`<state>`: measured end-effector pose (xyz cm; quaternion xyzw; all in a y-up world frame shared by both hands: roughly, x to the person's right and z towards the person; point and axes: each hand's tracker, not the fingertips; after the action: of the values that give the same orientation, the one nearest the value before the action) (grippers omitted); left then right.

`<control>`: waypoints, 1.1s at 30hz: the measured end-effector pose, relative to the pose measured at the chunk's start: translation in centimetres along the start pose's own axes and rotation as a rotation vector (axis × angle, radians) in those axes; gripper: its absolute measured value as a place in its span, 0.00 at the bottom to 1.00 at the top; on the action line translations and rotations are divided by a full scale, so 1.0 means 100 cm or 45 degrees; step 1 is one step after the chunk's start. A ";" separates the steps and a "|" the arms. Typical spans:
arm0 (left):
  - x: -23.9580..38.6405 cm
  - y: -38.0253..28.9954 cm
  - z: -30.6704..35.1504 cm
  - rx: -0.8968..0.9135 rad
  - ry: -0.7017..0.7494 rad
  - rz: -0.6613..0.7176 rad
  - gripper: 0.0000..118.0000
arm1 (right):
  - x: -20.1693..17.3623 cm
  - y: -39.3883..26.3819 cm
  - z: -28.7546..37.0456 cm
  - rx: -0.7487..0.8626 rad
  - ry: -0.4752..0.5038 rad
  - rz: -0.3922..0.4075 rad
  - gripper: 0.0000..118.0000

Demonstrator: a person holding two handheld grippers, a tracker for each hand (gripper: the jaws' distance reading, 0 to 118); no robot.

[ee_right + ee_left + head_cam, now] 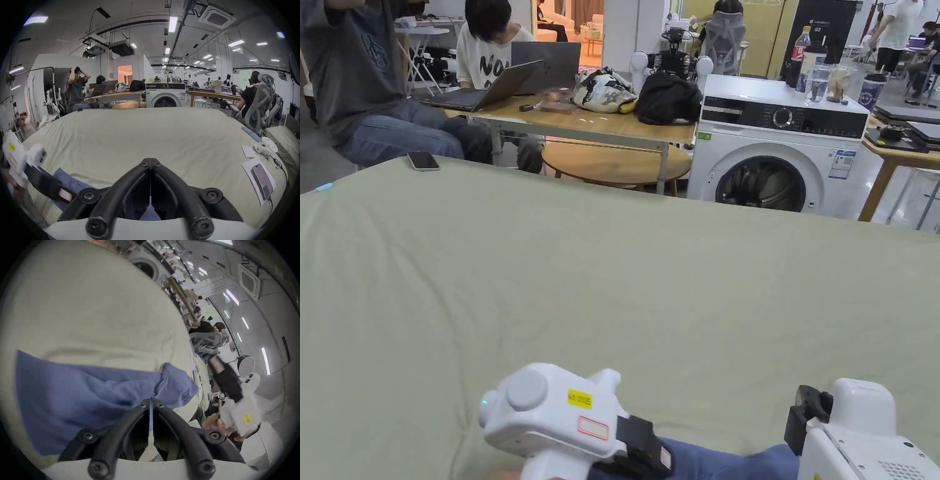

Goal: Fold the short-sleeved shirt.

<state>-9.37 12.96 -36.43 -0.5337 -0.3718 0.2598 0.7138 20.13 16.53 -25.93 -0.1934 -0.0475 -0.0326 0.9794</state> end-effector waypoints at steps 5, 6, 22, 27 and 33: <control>-0.026 0.007 0.074 0.143 0.098 0.006 0.46 | -0.002 0.003 -0.001 0.042 0.002 -0.008 0.00; -0.033 0.007 0.083 0.146 0.133 0.014 0.55 | -0.003 0.004 -0.002 0.045 0.006 -0.010 0.00; -0.148 -0.017 0.041 0.088 -0.335 0.312 0.32 | -0.019 0.003 -0.006 0.059 0.061 -0.011 0.00; -0.144 -0.023 0.040 0.178 -0.286 0.306 0.11 | -0.012 0.002 0.000 0.085 0.046 -0.015 0.00; -0.116 -0.024 0.075 0.250 -0.219 0.156 0.11 | -0.007 0.006 0.004 0.131 -0.024 0.015 0.00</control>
<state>-22.30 7.64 -35.93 -0.4588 -0.3713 0.3827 0.7108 19.44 17.27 -25.83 -0.1432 -0.0570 -0.0224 0.9878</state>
